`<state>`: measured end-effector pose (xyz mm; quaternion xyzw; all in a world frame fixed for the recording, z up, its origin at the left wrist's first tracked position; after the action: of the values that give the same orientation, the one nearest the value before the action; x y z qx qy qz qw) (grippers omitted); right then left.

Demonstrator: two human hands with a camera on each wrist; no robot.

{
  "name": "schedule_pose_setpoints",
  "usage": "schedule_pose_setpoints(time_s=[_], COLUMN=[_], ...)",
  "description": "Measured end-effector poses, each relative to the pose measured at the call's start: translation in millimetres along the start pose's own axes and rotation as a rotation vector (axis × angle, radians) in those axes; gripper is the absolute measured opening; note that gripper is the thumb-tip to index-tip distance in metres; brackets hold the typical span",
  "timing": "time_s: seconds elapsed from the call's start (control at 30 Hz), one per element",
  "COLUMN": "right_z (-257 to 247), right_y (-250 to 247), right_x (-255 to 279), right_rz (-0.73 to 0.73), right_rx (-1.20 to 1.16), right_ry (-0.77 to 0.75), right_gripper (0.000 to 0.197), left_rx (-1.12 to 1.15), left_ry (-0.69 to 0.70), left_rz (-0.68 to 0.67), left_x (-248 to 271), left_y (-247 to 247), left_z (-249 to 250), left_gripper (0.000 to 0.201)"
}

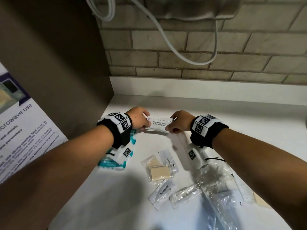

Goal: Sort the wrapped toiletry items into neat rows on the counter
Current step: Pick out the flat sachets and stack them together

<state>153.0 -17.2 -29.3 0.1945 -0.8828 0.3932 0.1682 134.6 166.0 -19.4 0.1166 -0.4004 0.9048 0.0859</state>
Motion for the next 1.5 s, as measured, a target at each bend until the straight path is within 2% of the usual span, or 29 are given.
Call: schedule_pose_setpoints(time_s=[0.07,0.13,0.3,0.47,0.57,0.67,0.7,0.83,0.9,1.0,1.07,1.2,1.5], right_z=[-0.7,-0.8,1.5,-1.2,-7.5,-10.3,-11.2,-21.3,-25.3,-30.6,-32.0,-29.8,-27.9], right_y=[-1.0,-0.3,6.7,7.0,6.0,7.2,7.7,7.9,11.9,17.2,17.7,21.0,19.0], right_x=[-8.2,-16.1,-27.8,-29.8,-27.8,-28.7,-28.3,-23.4,-26.3,-29.9,-31.9,-36.9,-43.5], right_rz=[0.008,-0.010,-0.070,-0.065,-0.044,-0.052,-0.071,-0.015,-0.003,-0.004,0.011,0.015,0.036], right_rx=[-0.048,-0.032,-0.040,0.045,0.096,0.091,0.109,0.562,0.645,0.719,0.756,0.792,0.772], right_ry=[0.044,0.072,0.145,0.172,0.129,0.088,0.068,-0.071,-0.087,-0.089,-0.105,-0.123,-0.100], right_gripper=[0.028,0.023,0.020,0.019,0.006,0.044,0.052,0.066,0.065,0.057,0.054,0.047,0.044], left_rx=[0.057,0.068,-0.120,-0.338,-0.367,-0.463,-0.477,-0.547,-0.578,-0.605,-0.618,-0.634,-0.653], left_ry=[-0.051,-0.063,-0.037,0.008,0.020,0.070,0.078,0.112,0.129,0.136,0.134,0.137,0.150], left_rz=[0.000,0.022,0.008,-0.047,-0.095,-0.105,-0.123,-0.207,-0.236,-0.257,-0.243,-0.219,-0.202], left_x=[-6.7,-12.5,-25.1,-36.9,-42.5,-43.4,-43.9,-46.1,-47.0,-49.0,-50.5,-51.3,-50.8], left_y=[-1.2,-1.0,2.8,6.0,4.2,0.9,1.1,9.0,14.3,18.4,18.6,20.6,20.4], left_z=[-0.5,1.7,6.9,9.5,10.8,11.9,12.2,17.0,19.8,22.4,23.3,23.0,18.2], left_gripper=[0.038,0.038,0.020,0.041,0.042,0.054,0.058,0.074,0.074,0.055,0.049,0.050,0.051])
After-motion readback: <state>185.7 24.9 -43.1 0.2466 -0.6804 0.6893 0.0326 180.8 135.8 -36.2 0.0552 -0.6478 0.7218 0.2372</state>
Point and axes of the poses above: each hand's wrist, its own x-axis away from the middle knuckle, its own y-axis out of the palm, z = x × y, the point moved 4 cm from there along -x, towards the middle knuckle, and after that the axes turned 5 degrees about y, right-handed, at the moved point
